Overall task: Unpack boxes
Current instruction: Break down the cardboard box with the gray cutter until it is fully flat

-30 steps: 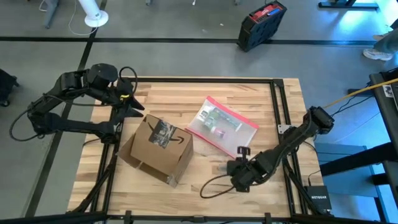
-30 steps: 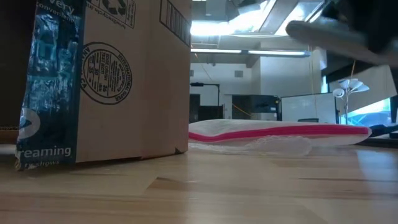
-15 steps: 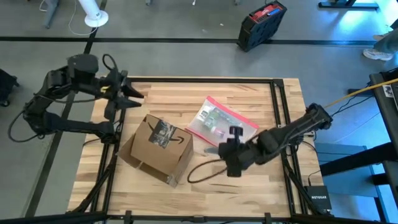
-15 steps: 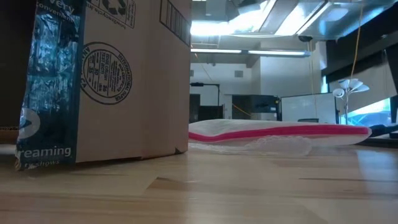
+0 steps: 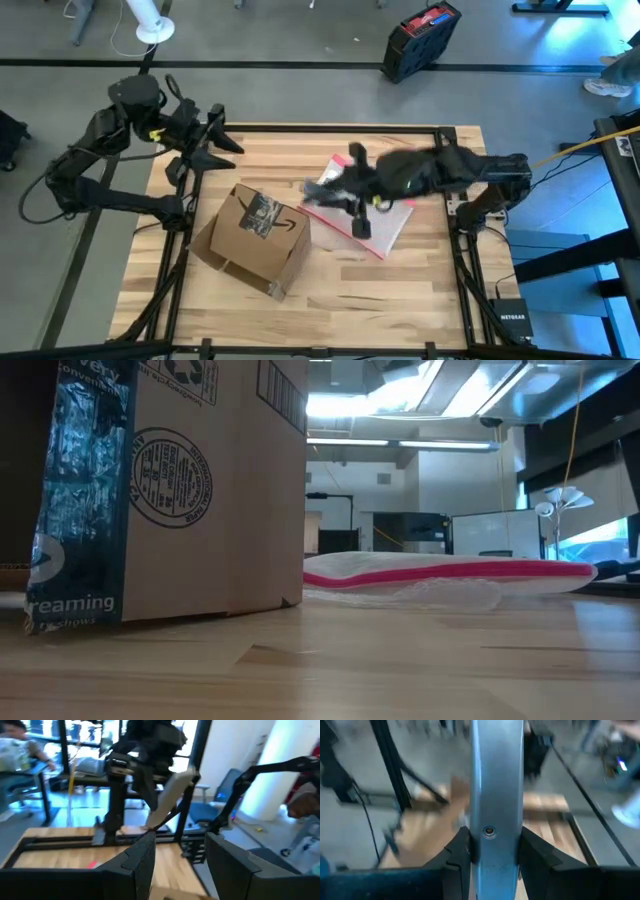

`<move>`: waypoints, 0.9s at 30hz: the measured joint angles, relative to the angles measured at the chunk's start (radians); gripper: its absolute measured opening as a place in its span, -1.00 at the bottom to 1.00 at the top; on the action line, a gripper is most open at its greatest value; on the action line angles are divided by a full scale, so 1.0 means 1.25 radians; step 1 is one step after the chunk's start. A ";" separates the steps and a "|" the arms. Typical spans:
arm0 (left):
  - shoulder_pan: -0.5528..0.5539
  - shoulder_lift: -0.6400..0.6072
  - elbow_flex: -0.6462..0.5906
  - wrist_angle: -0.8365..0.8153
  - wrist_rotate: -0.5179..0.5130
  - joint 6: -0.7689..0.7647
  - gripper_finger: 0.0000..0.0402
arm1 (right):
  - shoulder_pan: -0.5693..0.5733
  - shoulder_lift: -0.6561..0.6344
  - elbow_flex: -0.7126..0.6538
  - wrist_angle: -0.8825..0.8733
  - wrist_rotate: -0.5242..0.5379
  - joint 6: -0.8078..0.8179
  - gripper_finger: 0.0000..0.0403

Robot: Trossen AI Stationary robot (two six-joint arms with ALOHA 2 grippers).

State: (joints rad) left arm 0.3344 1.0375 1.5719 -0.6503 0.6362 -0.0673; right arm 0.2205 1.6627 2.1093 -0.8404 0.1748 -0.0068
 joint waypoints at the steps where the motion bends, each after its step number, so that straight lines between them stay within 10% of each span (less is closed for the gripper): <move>1: 0.000 0.009 0.000 0.014 0.013 -0.002 -0.20 | -0.014 0.000 0.003 0.037 -0.031 -0.009 -0.43; 14: 0.031 0.172 -0.001 0.354 0.330 -0.208 -0.20 | -0.154 0.028 0.004 0.472 -0.465 0.052 -0.42; 27: 0.052 0.277 -0.001 0.535 0.473 -0.405 -0.20 | -0.174 0.071 0.003 0.599 -0.555 0.096 -0.39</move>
State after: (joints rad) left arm 0.3992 1.3843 1.5707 0.0189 1.2271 -0.5733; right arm 0.0031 1.7515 2.1132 -0.0917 -0.5185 0.1130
